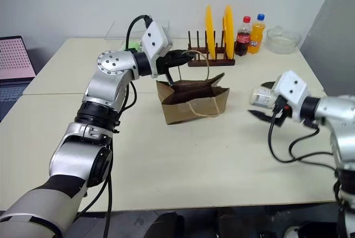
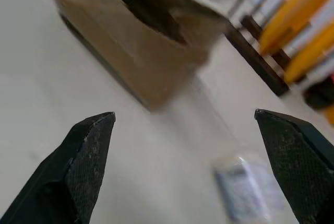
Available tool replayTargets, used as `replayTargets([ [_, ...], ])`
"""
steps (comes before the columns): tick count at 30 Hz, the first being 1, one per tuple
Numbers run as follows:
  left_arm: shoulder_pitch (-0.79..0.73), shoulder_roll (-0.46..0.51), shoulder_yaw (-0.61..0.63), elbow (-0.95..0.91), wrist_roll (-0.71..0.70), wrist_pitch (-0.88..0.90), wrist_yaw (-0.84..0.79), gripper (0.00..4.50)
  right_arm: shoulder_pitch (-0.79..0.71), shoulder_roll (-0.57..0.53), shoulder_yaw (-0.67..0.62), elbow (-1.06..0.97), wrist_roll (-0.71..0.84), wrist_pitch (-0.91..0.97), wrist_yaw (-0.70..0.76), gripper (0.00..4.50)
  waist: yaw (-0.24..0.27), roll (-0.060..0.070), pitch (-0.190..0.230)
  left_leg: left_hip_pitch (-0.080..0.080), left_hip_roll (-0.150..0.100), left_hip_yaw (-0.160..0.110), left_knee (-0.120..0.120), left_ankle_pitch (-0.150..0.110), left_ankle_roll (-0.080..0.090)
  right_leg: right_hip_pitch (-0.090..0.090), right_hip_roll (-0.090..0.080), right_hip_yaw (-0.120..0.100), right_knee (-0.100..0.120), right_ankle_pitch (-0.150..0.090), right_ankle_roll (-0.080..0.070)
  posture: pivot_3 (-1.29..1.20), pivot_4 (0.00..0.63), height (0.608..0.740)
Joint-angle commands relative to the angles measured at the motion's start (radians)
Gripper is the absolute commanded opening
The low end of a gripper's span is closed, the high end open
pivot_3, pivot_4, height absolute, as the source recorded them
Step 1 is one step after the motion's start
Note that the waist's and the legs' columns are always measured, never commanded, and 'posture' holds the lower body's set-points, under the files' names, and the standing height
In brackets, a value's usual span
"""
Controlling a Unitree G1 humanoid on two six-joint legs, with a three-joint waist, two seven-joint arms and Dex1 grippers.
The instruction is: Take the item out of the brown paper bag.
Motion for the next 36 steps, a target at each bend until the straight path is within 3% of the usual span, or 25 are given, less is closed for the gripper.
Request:
replayTargets([
  [1, -0.039, 0.023, 0.005, 0.017, 0.012, -0.028, -0.013, 0.0, 0.106, 0.166, 0.006, -0.258, 0.07, 0.065, -0.206, 4.49, 0.0, 0.0, 0.0, 0.001, 0.0, -0.001, 0.0, 0.0, 0.0, 0.001, 0.0, -0.001, 0.0, 0.0, 0.0, 0.0, 0.15, 0.74],
  [2, -0.04, 0.029, 0.003, 0.024, 0.016, -0.03, -0.019, 0.0, 0.121, 0.204, 0.02, -0.289, 0.071, 0.083, -0.249, 4.49, -0.001, 0.0, 0.0, 0.002, 0.0, -0.001, 0.0, 0.0, 0.0, 0.002, 0.0, -0.001, 0.0, -0.001, 0.001, 0.0, 0.15, 0.74],
  [5, -0.051, 0.054, -0.002, 0.052, 0.029, -0.032, -0.044, 0.58, 0.151, 0.289, 0.083, -0.321, 0.023, 0.077, -0.354, 4.5, -0.002, 0.0, 0.0, 0.002, 0.0, 0.0, 0.0, 0.0, 0.0, 0.002, 0.0, 0.0, 0.0, -0.003, 0.005, 0.0, 0.15, 0.74],
  [16, -0.038, 0.183, 0.021, 0.025, 0.028, -0.023, -0.116, 3.95, 0.142, 0.365, 0.236, -0.284, -0.023, 0.031, -0.462, 4.5, -0.004, 0.0, 0.0, 0.002, -0.001, -0.001, 0.0, 0.0, 0.0, 0.002, 0.0, -0.001, 0.0, -0.003, 0.005, 0.0, 0.15, 0.74],
  [20, 0.05, 0.24, 0.085, -0.124, -0.066, 0.07, -0.167, 3.95, 0.143, 0.36, 0.247, -0.261, -0.036, 0.003, -0.465, 4.5, -0.007, 0.0, 0.0, 0.002, 0.0, -0.001, 0.0, 0.0, 0.0, 0.002, 0.0, -0.001, 0.0, -0.003, 0.005, 0.0, 0.15, 0.74],
  [23, 0.186, 0.282, 0.177, -0.335, -0.172, 0.309, -0.118, 3.95, 0.148, 0.364, 0.24, -0.243, -0.046, -0.02, -0.482, 4.5, -0.012, 0.0, 0.0, 0.003, 0.0, -0.001, -0.001, 0.0, 0.0, 0.002, 0.0, 0.0, 0.0, -0.002, 0.004, 0.0, 0.15, 0.74],
  [27, 0.342, 0.297, 0.179, -0.503, -0.166, 0.359, -0.062, 3.95, 0.146, 0.367, 0.252, -0.215, -0.049, -0.044, -0.487, 4.5, -0.005, 0.0, 0.0, 0.003, 0.0, -0.002, -0.001, 0.0, 0.0, 0.002, 0.0, 0.0, 0.0, -0.002, 0.003, 0.0, 0.15, 0.74],
  [31, 0.395, 0.294, 0.159, -0.551, -0.164, 0.377, -0.05, 3.95, 0.121, 0.378, 0.274, -0.191, -0.049, -0.061, -0.482, 4.5, 0.007, 0.0, -0.001, 0.003, -0.001, -0.003, 0.0, 0.0, 0.0, 0.004, 0.0, -0.001, -0.001, -0.002, 0.003, 0.0, 0.15, 0.74],
  [36, 0.42, 0.317, 0.163, -0.468, -0.088, 0.297, 0.026, 3.95, 0.116, 0.375, 0.278, -0.184, -0.046, -0.07, -0.479, 4.5, 0.007, 0.0, -0.001, 0.004, 0.0, -0.003, -0.001, 0.0, 0.0, 0.004, 0.0, -0.001, -0.001, -0.002, 0.003, 0.0, 0.15, 0.74],
])
